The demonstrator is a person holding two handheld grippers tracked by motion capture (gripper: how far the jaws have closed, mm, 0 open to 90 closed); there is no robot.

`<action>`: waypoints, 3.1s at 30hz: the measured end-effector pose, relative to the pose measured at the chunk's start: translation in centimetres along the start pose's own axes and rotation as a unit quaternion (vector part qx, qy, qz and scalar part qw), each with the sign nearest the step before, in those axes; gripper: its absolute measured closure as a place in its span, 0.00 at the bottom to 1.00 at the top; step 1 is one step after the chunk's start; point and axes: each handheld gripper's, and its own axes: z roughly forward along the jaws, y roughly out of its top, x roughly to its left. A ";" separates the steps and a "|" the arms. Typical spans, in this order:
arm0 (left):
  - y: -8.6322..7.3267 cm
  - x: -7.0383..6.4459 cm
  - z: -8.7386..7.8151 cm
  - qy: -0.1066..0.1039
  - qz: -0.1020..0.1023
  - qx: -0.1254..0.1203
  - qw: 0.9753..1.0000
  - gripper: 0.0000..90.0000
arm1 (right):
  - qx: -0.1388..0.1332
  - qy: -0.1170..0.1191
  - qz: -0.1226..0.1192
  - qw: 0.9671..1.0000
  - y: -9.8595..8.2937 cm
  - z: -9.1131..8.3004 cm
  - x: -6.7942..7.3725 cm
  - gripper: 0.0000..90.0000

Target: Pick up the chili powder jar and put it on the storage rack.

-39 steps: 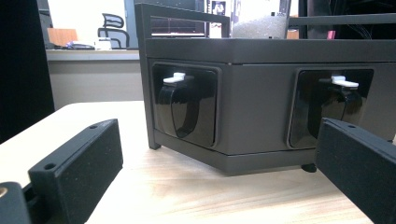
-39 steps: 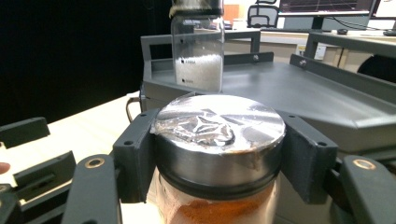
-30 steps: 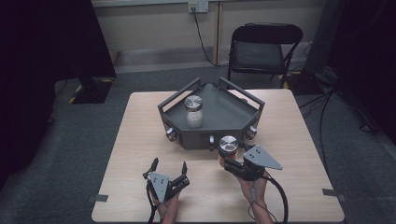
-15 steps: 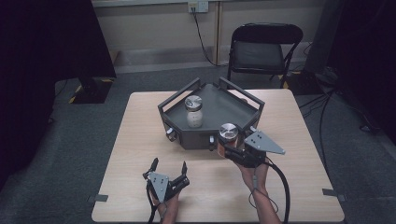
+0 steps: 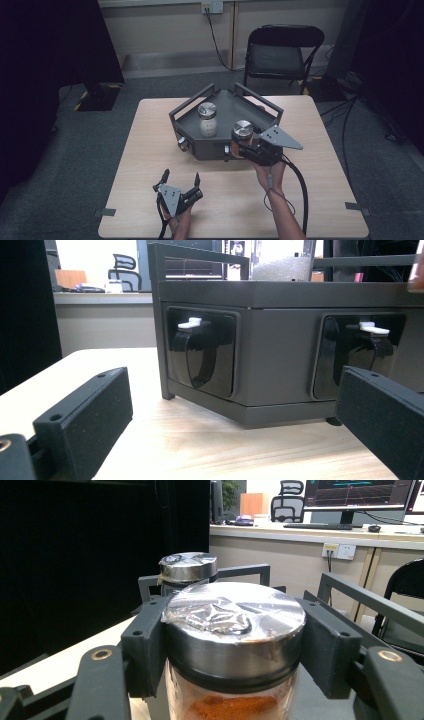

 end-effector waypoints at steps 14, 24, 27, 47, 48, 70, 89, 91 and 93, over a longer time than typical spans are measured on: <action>0.0 0.0 0.0 -0.001 -0.001 0.000 1.000 0.02 | -0.006 -0.013 -0.006 1.000 2.0 1.4 -0.5 0.39; 0.0 0.1 0.0 -0.002 -0.001 -0.001 1.000 0.02 | -0.006 -0.024 -0.005 1.000 2.9 2.3 -1.0 0.39; 0.0 0.1 0.0 -0.003 -0.001 0.000 1.000 0.02 | -0.006 -0.030 -0.011 0.999 3.2 2.8 -0.9 0.39; 0.0 0.2 0.0 -0.006 0.000 0.000 1.000 0.01 | 0.002 -0.085 -0.025 0.996 3.2 6.5 -0.9 0.39; 0.0 0.2 0.0 -0.007 0.000 0.000 1.000 0.01 | 0.003 -0.087 -0.026 0.996 3.1 6.6 -0.8 0.39; 0.0 0.3 0.0 -0.007 0.000 0.000 1.000 0.01 | 0.014 -0.096 -0.007 0.995 0.4 8.1 -0.4 0.39; 0.0 0.2 0.0 -0.006 0.000 0.000 1.000 0.01 | -0.014 -0.111 0.006 0.994 -0.2 7.4 0.1 0.02; 0.0 0.2 0.0 -0.006 0.000 0.000 1.000 0.01 | -0.016 -0.109 0.005 0.994 -0.1 7.3 -0.1 0.00; 0.0 0.2 0.0 -0.006 0.000 0.000 1.000 0.01 | -0.021 -0.105 0.009 0.994 -0.1 6.9 -0.3 0.00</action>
